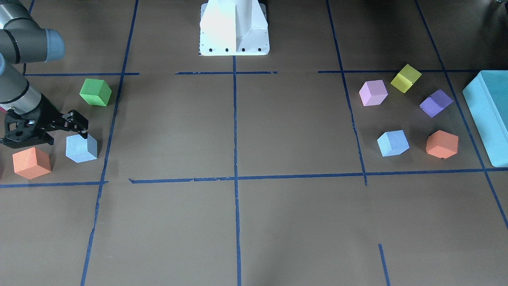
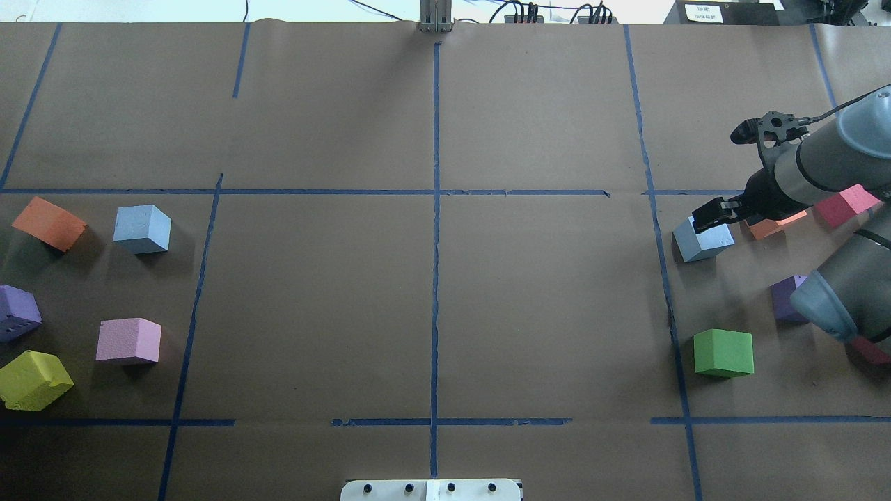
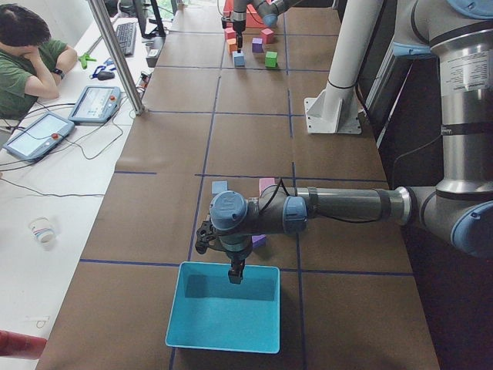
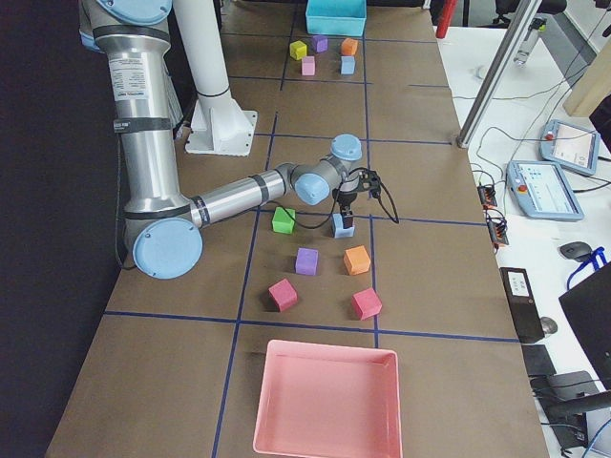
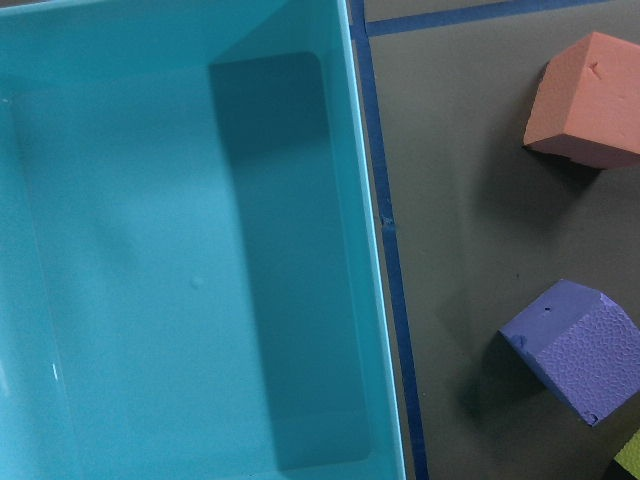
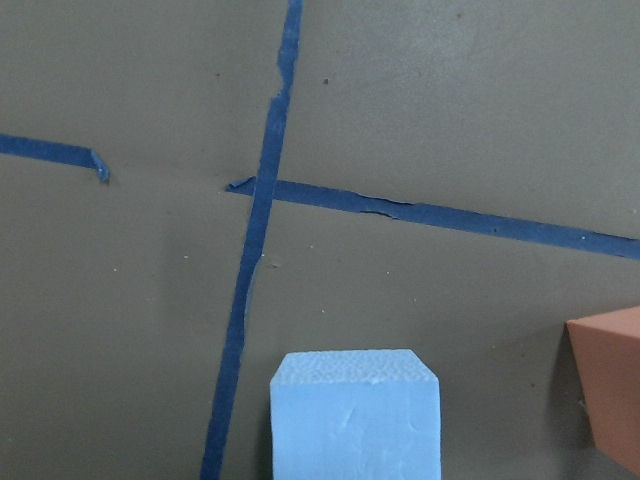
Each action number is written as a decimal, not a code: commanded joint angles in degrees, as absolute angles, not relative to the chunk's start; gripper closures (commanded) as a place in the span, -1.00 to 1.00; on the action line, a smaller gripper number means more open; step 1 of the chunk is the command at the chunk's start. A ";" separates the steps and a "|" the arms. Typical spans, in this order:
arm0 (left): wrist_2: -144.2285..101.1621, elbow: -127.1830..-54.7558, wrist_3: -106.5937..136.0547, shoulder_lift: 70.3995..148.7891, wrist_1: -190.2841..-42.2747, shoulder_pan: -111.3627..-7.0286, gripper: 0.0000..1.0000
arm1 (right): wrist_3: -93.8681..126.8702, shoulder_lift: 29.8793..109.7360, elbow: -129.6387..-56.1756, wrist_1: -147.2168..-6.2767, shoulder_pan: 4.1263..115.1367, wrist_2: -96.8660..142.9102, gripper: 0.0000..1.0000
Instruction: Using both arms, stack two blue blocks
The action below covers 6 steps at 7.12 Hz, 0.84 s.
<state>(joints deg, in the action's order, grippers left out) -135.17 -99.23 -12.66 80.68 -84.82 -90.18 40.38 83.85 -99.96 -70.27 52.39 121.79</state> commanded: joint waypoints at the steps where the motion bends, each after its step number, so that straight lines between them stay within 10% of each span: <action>1: -135.18 -99.23 -12.66 80.68 -84.81 -90.18 -1.00 | 40.52 83.58 -98.44 -68.99 51.16 121.46 -1.00; 4: -135.18 -99.23 -12.66 80.68 -84.81 -90.18 -1.00 | 40.52 82.19 -94.24 -68.56 49.05 119.27 -0.99; 5: -135.18 -99.23 -12.66 80.60 -84.81 -90.18 -1.00 | 40.52 81.66 -93.26 -68.55 48.69 119.18 -0.82; 6: -135.18 -99.23 -12.66 80.60 -84.81 -90.18 -1.00 | 40.52 81.65 -93.34 -68.55 48.69 119.35 -0.21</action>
